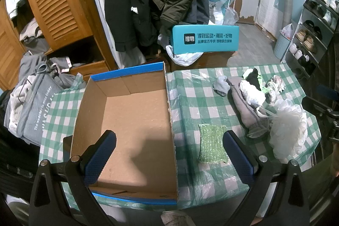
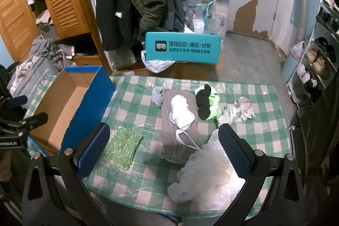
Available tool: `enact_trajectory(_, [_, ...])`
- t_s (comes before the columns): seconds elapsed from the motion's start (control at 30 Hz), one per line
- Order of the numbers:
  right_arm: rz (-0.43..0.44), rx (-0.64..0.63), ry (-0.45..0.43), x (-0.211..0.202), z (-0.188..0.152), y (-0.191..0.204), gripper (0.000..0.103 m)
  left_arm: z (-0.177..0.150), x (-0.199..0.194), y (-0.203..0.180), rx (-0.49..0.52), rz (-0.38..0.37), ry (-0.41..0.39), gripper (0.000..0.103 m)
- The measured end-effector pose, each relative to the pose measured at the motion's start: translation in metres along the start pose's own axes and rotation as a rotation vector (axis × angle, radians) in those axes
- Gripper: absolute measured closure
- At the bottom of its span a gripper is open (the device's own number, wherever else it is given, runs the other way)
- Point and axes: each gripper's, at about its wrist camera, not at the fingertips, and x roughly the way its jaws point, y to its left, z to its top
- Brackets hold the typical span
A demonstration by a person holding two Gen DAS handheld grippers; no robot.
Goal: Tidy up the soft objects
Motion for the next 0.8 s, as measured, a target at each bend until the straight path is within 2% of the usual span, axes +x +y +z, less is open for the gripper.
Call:
enact_trajectory(0.47, [-0.036, 0.012, 0.007, 0.0, -0.006, -0.016, 0.002, -0.01, 0.01, -0.002, 0.023, -0.001, 0.018, 0.001])
enact_trajectory(0.7, [-0.1, 0.056, 0.049, 0.009, -0.013, -0.042, 0.002, -0.004, 0.031, -0.021, 0.062, 0.018, 0.071, 0.001])
enact_trajectory(0.8, [-0.128, 0.072, 0.082, 0.015, -0.021, -0.051, 0.002, -0.006, 0.042, -0.029, 0.062, -0.006, 0.107, 0.001])
